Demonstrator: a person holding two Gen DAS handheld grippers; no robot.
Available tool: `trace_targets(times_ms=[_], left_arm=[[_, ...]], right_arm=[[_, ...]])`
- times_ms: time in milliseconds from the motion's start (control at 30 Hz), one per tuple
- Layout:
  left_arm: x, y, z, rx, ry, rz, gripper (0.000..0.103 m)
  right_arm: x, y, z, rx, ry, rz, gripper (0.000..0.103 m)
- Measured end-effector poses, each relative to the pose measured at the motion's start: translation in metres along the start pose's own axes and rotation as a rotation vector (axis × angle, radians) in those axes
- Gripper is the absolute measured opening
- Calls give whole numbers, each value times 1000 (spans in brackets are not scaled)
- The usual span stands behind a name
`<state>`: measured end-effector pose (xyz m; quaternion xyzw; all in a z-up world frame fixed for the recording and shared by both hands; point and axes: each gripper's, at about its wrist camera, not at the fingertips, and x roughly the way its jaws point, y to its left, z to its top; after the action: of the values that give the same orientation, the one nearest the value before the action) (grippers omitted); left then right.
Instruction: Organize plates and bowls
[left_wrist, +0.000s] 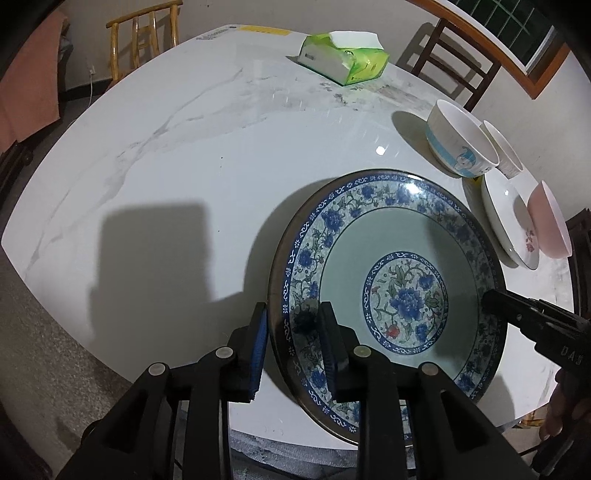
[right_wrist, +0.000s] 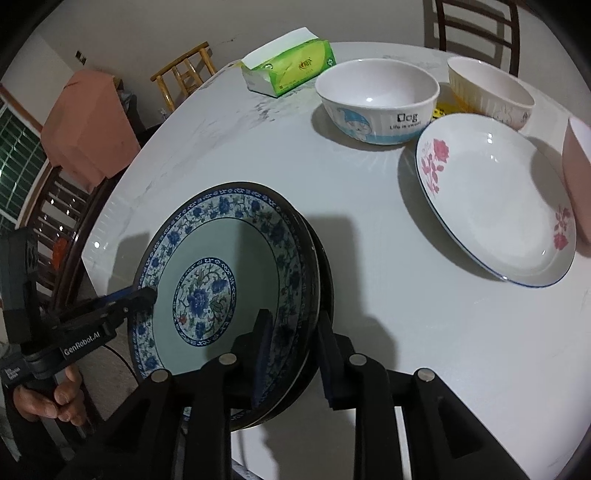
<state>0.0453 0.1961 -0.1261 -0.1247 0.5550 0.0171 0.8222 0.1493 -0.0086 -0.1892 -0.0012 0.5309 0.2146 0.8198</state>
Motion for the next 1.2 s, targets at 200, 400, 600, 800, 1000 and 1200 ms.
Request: trace_targets(times_ms=[200, 400, 600, 800, 1000, 1200], left_arm=[[0, -2, -1, 1, -6, 5, 22], [-8, -6, 0, 9, -49, 26, 24], [-24, -14, 0, 21, -165, 114, 32], [-36, -45, 1, 69, -262, 137, 53], [-37, -90, -1, 141, -329, 93, 65], [-35, -136, 0, 212, -391, 51, 72]], right_arm=[[-3, 9, 2, -61, -6, -83, 35], [-15, 12, 3, -108, -76, -128, 36], [-33, -5, -7, -108, -189, -190, 35], [-59, -42, -19, -32, -283, -236, 35], [-84, -85, -34, 24, -374, -301, 35], [-95, -128, -39, 100, -403, -315, 36]])
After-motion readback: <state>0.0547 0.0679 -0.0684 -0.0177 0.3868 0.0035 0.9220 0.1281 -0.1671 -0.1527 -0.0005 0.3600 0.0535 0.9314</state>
